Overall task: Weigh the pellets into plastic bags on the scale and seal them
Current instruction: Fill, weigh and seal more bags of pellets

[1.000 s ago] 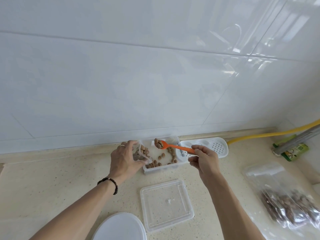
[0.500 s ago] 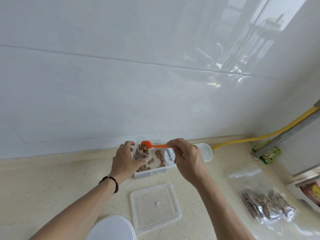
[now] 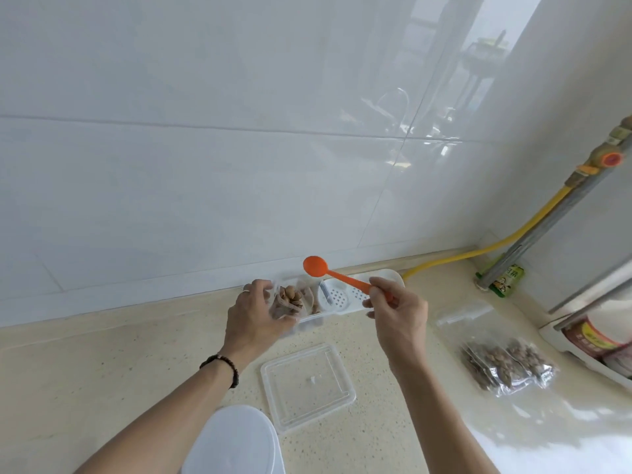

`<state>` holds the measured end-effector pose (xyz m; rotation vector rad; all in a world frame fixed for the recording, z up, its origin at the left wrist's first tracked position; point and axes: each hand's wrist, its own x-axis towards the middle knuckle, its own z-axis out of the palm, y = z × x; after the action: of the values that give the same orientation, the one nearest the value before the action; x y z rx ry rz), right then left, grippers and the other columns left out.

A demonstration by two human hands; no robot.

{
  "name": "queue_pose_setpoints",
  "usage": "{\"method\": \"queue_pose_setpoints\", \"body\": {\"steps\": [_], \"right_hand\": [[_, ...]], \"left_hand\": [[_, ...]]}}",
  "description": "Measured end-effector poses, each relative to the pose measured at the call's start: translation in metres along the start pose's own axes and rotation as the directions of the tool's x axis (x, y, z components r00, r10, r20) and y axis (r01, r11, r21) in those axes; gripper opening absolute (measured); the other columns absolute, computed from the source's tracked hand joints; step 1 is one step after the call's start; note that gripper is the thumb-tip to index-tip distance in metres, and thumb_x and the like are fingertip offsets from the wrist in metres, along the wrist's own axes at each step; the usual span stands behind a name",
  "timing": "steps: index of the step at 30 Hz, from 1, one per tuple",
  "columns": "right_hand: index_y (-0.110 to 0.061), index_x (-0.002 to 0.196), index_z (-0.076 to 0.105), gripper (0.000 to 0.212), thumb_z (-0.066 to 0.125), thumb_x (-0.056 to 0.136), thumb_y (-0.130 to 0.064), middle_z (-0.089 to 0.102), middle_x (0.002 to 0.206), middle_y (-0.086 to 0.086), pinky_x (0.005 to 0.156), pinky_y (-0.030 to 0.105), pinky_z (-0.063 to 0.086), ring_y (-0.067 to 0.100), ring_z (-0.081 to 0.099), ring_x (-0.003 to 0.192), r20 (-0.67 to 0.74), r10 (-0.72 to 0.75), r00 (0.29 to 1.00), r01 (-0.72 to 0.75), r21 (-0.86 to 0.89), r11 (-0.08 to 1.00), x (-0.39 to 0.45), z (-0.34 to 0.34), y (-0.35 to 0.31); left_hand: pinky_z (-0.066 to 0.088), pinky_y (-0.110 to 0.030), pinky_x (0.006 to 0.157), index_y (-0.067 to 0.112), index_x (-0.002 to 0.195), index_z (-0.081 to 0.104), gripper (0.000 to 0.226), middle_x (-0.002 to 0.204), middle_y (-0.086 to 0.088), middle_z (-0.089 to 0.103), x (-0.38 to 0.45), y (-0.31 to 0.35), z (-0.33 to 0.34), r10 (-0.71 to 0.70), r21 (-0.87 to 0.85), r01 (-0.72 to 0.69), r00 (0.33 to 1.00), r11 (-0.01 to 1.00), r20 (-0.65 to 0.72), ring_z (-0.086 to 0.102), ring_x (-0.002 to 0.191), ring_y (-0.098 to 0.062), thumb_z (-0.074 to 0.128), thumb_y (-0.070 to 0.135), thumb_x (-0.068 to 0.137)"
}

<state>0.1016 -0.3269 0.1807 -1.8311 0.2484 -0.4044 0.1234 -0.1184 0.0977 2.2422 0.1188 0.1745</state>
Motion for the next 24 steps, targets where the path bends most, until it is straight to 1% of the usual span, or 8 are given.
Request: {"method": "queue_pose_setpoints", "body": {"steps": [3, 7, 12, 14, 16, 18, 21, 24], "right_hand": [[-0.013, 0.099, 0.072, 0.018, 0.061, 0.092, 0.000, 0.072, 0.085, 0.008, 0.060, 0.022, 0.055, 0.016, 0.068, 0.071, -0.060, 0.228, 0.972, -0.216, 0.156, 0.964, -0.028, -0.021, 0.025], [-0.009, 0.096, 0.072, 0.015, 0.060, 0.093, -0.001, 0.073, 0.089, 0.014, 0.067, 0.030, 0.053, 0.020, 0.066, 0.074, -0.129, 0.479, 0.868, -0.427, 0.300, 0.853, -0.073, -0.053, 0.073], [-0.003, 0.098, 0.070, 0.013, 0.060, 0.092, 0.001, 0.071, 0.089, 0.013, 0.069, 0.032, 0.053, 0.023, 0.065, 0.078, -0.210, 0.692, 0.690, -0.579, 0.413, 0.703, -0.151, -0.086, 0.131], [-0.003, 0.099, 0.070, 0.012, 0.060, 0.093, 0.001, 0.071, 0.091, 0.013, 0.070, 0.033, 0.054, 0.024, 0.065, 0.080, -0.223, 0.745, 0.628, -0.610, 0.453, 0.650, -0.178, -0.092, 0.148], [-0.005, 0.099, 0.071, 0.012, 0.062, 0.093, 0.000, 0.072, 0.093, 0.014, 0.071, 0.033, 0.055, 0.024, 0.065, 0.081, -0.223, 0.777, 0.588, -0.634, 0.469, 0.615, -0.200, -0.094, 0.161], [-0.007, 0.101, 0.071, 0.013, 0.064, 0.092, -0.002, 0.072, 0.095, 0.014, 0.073, 0.033, 0.056, 0.024, 0.066, 0.080, -0.221, 0.788, 0.575, -0.647, 0.468, 0.603, -0.213, -0.093, 0.170], [-0.008, 0.104, 0.070, 0.014, 0.066, 0.090, -0.005, 0.071, 0.095, 0.013, 0.071, 0.030, 0.056, 0.021, 0.066, 0.077, -0.216, 0.786, 0.580, -0.673, 0.416, 0.611, -0.222, -0.089, 0.174], [-0.010, 0.094, 0.074, 0.011, 0.063, 0.090, -0.011, 0.069, 0.080, 0.009, 0.063, 0.028, 0.052, 0.018, 0.059, 0.067, -0.196, 0.758, 0.622, -0.712, 0.262, 0.652, -0.224, -0.087, 0.171]], "left_hand": [[0.046, -0.037, 0.087, 0.019, 0.119, 0.046, 0.067, 0.108, 0.004, 0.052, -0.021, 0.009, 0.004, 0.073, 0.018, -0.074, 0.997, 0.997, 0.022, 0.054, 0.103, -0.016, 0.082, 0.042, 0.067], [0.046, -0.034, 0.082, 0.019, 0.118, 0.048, 0.069, 0.101, 0.009, 0.051, -0.051, 0.023, 0.016, 0.167, -0.016, -0.166, 0.985, 0.986, 0.053, 0.054, 0.098, -0.014, 0.084, 0.044, 0.064], [0.044, -0.031, 0.085, 0.019, 0.134, 0.043, 0.087, 0.110, 0.005, 0.049, -0.088, 0.031, 0.033, 0.228, -0.075, -0.218, 0.962, 0.973, 0.150, 0.050, 0.099, -0.011, 0.085, 0.047, 0.063], [0.044, -0.034, 0.087, 0.021, 0.137, 0.042, 0.092, 0.111, 0.003, 0.050, -0.100, 0.031, 0.038, 0.227, -0.081, -0.215, 0.955, 0.973, 0.190, 0.050, 0.100, -0.013, 0.085, 0.051, 0.060], [0.045, -0.039, 0.090, 0.021, 0.137, 0.041, 0.098, 0.109, 0.002, 0.051, -0.109, 0.029, 0.041, 0.219, -0.068, -0.209, 0.950, 0.976, 0.222, 0.050, 0.102, -0.015, 0.083, 0.058, 0.057], [0.045, -0.042, 0.092, 0.020, 0.138, 0.039, 0.102, 0.109, 0.001, 0.051, -0.115, 0.028, 0.041, 0.217, -0.059, -0.209, 0.942, 0.976, 0.256, 0.050, 0.103, -0.016, 0.080, 0.063, 0.055], [0.046, -0.041, 0.090, 0.020, 0.139, 0.038, 0.105, 0.109, 0.002, 0.051, -0.120, 0.029, 0.039, 0.235, -0.045, -0.232, 0.929, 0.972, 0.286, 0.050, 0.103, -0.015, 0.074, 0.069, 0.053], [0.046, -0.038, 0.089, 0.022, 0.137, 0.038, 0.098, 0.110, 0.002, 0.050, -0.123, 0.031, 0.038, 0.257, -0.038, -0.258, 0.919, 0.965, 0.299, 0.050, 0.104, -0.015, 0.074, 0.068, 0.058]]}}
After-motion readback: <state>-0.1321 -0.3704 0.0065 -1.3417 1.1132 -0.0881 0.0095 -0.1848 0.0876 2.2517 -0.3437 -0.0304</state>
